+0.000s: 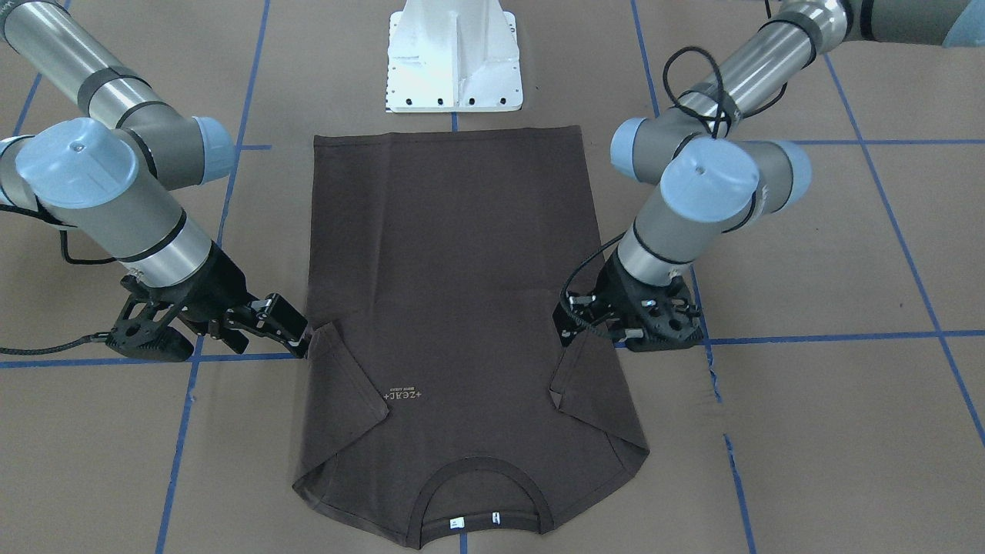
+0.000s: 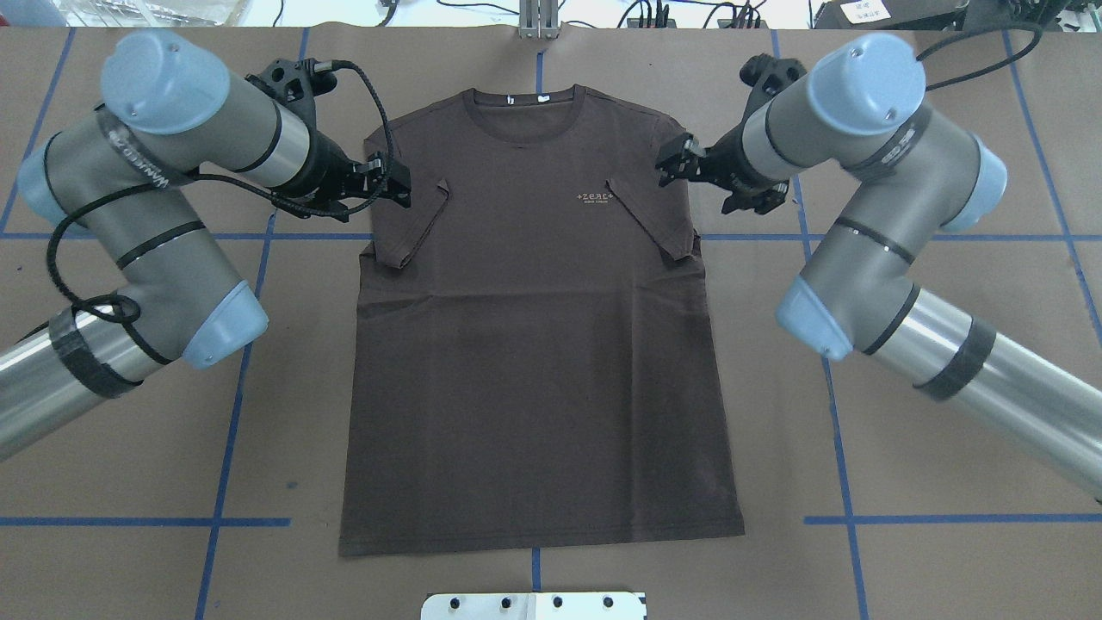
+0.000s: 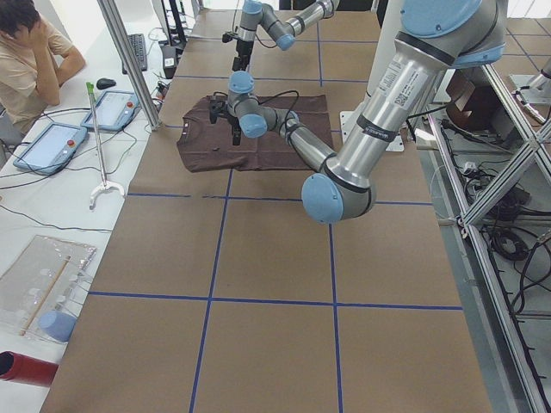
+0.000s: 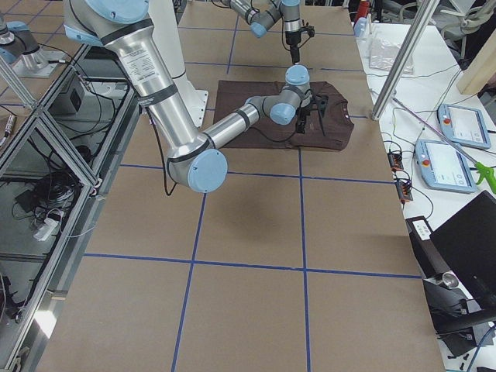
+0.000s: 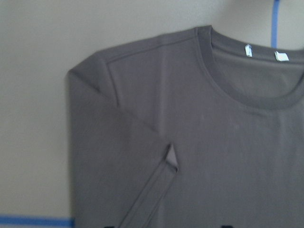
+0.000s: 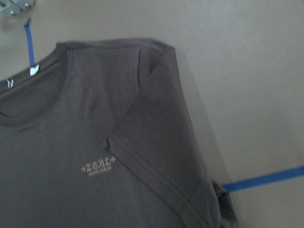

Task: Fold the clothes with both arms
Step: 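Move the right gripper to its hem corner while the left slides down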

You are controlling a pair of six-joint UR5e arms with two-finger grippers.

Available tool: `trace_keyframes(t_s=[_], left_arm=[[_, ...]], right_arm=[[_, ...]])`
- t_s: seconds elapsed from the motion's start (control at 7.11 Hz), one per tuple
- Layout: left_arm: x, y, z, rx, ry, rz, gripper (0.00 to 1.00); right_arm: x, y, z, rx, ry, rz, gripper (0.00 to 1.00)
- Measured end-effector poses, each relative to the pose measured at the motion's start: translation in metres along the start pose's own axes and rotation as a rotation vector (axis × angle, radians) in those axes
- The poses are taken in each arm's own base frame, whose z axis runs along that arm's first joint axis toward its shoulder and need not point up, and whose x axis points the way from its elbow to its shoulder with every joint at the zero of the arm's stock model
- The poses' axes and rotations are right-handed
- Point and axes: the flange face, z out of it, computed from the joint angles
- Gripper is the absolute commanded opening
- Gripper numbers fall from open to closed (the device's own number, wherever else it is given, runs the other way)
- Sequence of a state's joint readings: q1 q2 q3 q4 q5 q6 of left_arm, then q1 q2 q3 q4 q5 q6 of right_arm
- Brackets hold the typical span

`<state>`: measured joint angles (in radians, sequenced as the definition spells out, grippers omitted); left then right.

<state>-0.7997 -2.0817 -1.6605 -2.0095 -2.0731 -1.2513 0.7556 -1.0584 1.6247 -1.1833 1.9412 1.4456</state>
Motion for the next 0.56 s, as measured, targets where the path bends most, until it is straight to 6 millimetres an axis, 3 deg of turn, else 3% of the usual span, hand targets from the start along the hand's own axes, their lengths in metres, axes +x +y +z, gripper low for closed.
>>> trace_keyframes(t_s=[0.28, 0.56], left_arm=[[-0.023, 0.028, -0.017, -0.045, 0.019, -0.01, 0.93], [-0.035, 0.036, -0.021, -0.053, 0.017, -0.018, 0.95]], right_arm=[[0.004, 0.117, -0.016, -0.024, 0.074, 0.086, 0.96], [0.043, 0.217, -0.025, -0.035, 0.13, 0.189, 0.9]])
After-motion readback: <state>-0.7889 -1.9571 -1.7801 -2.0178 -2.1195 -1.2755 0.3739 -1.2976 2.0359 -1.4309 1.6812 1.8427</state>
